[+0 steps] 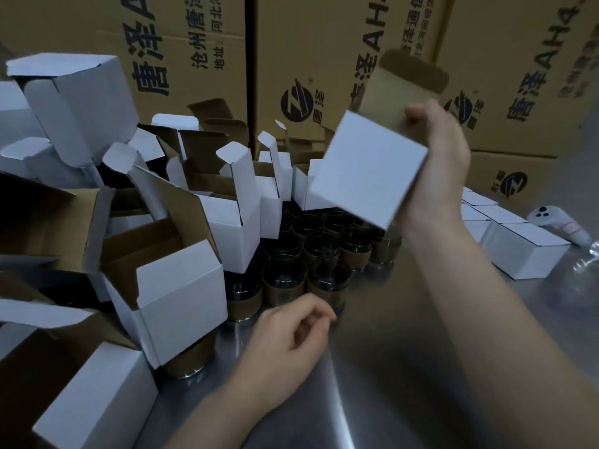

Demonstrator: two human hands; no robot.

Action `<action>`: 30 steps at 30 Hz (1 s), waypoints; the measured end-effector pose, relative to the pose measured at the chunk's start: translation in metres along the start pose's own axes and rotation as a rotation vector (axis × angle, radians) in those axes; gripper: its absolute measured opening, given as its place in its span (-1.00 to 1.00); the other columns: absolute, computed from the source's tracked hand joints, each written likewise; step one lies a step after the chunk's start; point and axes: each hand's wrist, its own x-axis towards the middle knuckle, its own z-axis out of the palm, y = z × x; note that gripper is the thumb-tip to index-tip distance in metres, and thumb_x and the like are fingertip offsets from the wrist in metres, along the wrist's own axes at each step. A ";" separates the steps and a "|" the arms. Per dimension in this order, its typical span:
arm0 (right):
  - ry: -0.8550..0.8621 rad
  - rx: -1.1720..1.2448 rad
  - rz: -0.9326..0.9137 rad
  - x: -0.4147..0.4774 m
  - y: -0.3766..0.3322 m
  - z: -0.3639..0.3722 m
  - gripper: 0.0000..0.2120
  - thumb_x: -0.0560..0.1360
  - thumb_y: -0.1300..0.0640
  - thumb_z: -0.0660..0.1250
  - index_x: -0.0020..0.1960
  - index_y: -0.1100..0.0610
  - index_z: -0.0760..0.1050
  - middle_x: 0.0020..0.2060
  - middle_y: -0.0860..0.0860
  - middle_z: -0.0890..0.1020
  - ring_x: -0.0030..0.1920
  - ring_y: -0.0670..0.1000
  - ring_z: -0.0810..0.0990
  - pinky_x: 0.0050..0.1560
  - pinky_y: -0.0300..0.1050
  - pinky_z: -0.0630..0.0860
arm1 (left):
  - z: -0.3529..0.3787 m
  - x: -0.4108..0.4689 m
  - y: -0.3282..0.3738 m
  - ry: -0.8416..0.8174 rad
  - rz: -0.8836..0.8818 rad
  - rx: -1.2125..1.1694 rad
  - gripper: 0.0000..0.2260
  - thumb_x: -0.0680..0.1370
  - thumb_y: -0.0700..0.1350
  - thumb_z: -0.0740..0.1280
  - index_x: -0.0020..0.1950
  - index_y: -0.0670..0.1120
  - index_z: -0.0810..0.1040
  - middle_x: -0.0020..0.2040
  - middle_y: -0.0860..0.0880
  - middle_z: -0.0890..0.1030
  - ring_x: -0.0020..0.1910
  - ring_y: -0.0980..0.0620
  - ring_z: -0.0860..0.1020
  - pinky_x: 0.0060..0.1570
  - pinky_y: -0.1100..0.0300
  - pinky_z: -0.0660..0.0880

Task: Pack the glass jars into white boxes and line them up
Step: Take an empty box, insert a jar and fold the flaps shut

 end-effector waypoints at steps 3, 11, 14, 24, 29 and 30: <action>-0.110 -0.092 0.139 -0.031 0.007 -0.029 -0.70 0.37 -0.18 0.35 -0.11 0.03 0.58 -0.04 0.03 0.60 0.04 0.15 0.57 0.14 0.10 0.45 | -0.001 0.000 0.002 0.102 -0.011 -0.113 -0.89 0.53 0.05 0.23 0.02 0.18 0.51 -0.24 0.08 0.58 -0.31 0.17 0.49 -0.26 0.29 0.41; -0.350 -0.003 0.270 -0.068 0.040 -0.074 -0.74 0.31 -0.08 0.39 -0.03 -0.02 0.59 -0.07 -0.02 0.66 -0.10 -0.03 0.65 -0.17 -0.15 0.58 | -0.004 -0.003 0.007 0.298 0.004 -0.165 -0.70 0.49 0.17 0.19 0.22 0.25 0.39 -0.05 0.08 0.53 -0.09 -0.01 0.53 -0.11 0.25 0.48; -0.371 0.013 0.257 -0.066 0.044 -0.080 -0.73 0.36 -0.04 0.37 0.01 0.03 0.59 -0.02 0.06 0.65 -0.08 0.04 0.64 -0.14 -0.13 0.58 | -0.004 -0.002 0.008 0.289 0.013 -0.062 -0.68 0.48 0.19 0.20 0.23 0.24 0.41 0.00 0.12 0.50 -0.07 0.01 0.52 -0.15 0.26 0.47; -0.641 -0.234 0.055 -0.083 0.053 -0.077 -0.73 0.45 0.02 0.21 0.08 0.00 0.58 0.03 -0.04 0.63 0.14 0.00 0.58 0.12 -0.22 0.47 | 0.001 -0.004 0.012 0.130 0.041 -0.051 -0.25 0.36 0.25 0.42 0.47 0.38 0.13 0.37 0.18 0.31 0.34 0.20 0.39 0.20 0.38 0.40; -0.715 -0.257 0.080 -0.082 0.058 -0.081 -0.66 0.41 0.03 0.16 0.10 -0.05 0.59 0.09 -0.03 0.62 0.21 0.05 0.54 0.19 -0.11 0.45 | 0.001 -0.003 0.017 0.199 0.074 0.021 -0.47 0.31 0.18 0.48 0.24 0.28 0.40 0.21 0.21 0.42 0.23 0.21 0.46 0.10 0.48 0.39; -0.719 -0.243 0.089 -0.080 0.058 -0.082 -0.65 0.41 0.03 0.16 0.10 -0.07 0.59 0.10 -0.03 0.62 0.23 0.06 0.54 0.20 -0.11 0.46 | 0.000 -0.003 0.017 0.220 0.056 0.014 -0.49 0.29 0.18 0.49 0.18 0.27 0.39 0.18 0.20 0.43 0.21 0.17 0.47 0.08 0.45 0.41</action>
